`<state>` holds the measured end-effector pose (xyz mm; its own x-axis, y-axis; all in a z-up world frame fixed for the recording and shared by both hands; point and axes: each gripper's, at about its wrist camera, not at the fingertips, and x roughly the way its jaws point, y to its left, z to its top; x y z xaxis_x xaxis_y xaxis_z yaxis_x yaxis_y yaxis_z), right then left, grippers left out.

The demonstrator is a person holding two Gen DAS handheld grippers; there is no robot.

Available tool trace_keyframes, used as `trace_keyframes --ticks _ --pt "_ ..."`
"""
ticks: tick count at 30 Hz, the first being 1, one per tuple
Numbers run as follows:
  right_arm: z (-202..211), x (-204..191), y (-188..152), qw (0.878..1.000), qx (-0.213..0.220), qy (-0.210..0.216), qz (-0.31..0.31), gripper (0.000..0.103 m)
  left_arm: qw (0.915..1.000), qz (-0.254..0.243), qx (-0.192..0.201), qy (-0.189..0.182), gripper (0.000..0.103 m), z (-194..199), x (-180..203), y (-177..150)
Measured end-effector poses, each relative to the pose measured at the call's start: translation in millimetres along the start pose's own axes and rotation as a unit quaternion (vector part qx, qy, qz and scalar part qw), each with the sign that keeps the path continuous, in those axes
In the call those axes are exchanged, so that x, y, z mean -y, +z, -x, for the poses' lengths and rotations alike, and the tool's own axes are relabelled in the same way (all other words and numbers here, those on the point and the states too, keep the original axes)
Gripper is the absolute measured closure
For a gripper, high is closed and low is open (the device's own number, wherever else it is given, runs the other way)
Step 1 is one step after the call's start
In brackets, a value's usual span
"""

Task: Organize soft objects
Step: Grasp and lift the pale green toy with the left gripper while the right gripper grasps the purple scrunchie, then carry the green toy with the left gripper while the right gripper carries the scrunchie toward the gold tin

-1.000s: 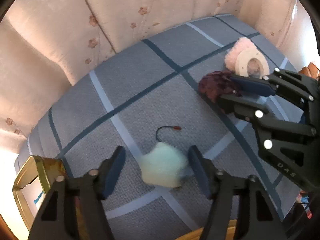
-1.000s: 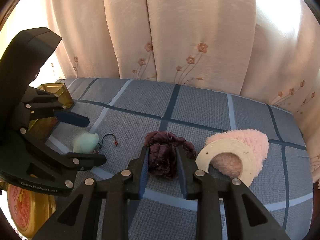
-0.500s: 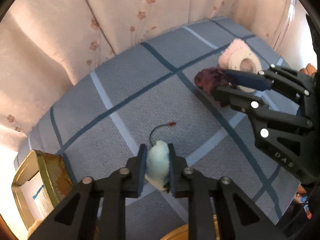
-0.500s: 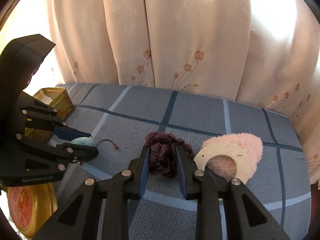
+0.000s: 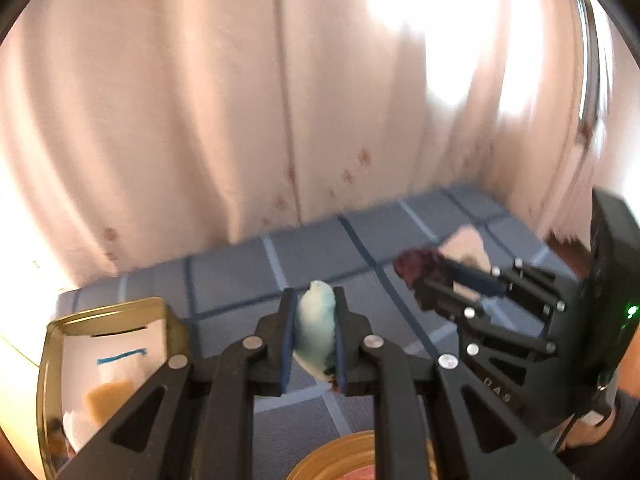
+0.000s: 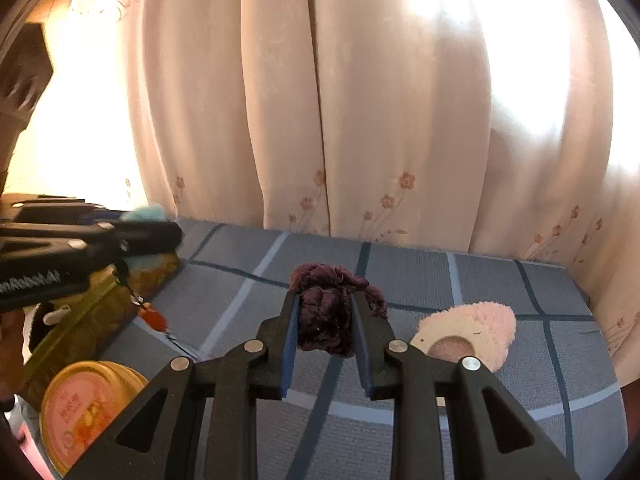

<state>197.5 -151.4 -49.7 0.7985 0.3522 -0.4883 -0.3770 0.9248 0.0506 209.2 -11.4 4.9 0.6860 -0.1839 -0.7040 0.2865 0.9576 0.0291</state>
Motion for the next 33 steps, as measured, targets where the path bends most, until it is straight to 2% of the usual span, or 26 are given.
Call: trace_keyframes --ticks 6,9,12,17,20,26,33 --pt "11 -11 -1 1.0 0.03 -0.005 0.001 0.076 0.9935 0.069 0.084 0.034 0.088 32 -17 -24" --pt "14 -15 -1 0.999 0.041 -0.005 0.006 0.076 0.9872 0.105 0.111 0.045 0.088 41 -29 -42" --pt "12 -14 -1 0.999 0.042 -0.001 0.002 0.076 0.9833 0.115 0.129 0.058 0.088 51 -33 -52" --pt "11 -12 -1 0.999 0.044 0.012 -0.018 0.076 0.9791 0.115 0.145 0.083 0.088 59 -32 -59" --pt "10 -20 0 0.999 0.047 0.012 -0.008 0.076 0.9778 0.112 0.149 0.094 0.088 61 -31 -65" --pt "14 -33 0 0.998 0.064 0.01 0.014 0.076 0.9748 0.12 0.155 0.107 0.088 63 -31 -76" --pt "16 -39 -1 0.997 0.071 0.016 0.023 0.076 0.9684 0.132 0.18 0.112 0.088 67 -33 -84"
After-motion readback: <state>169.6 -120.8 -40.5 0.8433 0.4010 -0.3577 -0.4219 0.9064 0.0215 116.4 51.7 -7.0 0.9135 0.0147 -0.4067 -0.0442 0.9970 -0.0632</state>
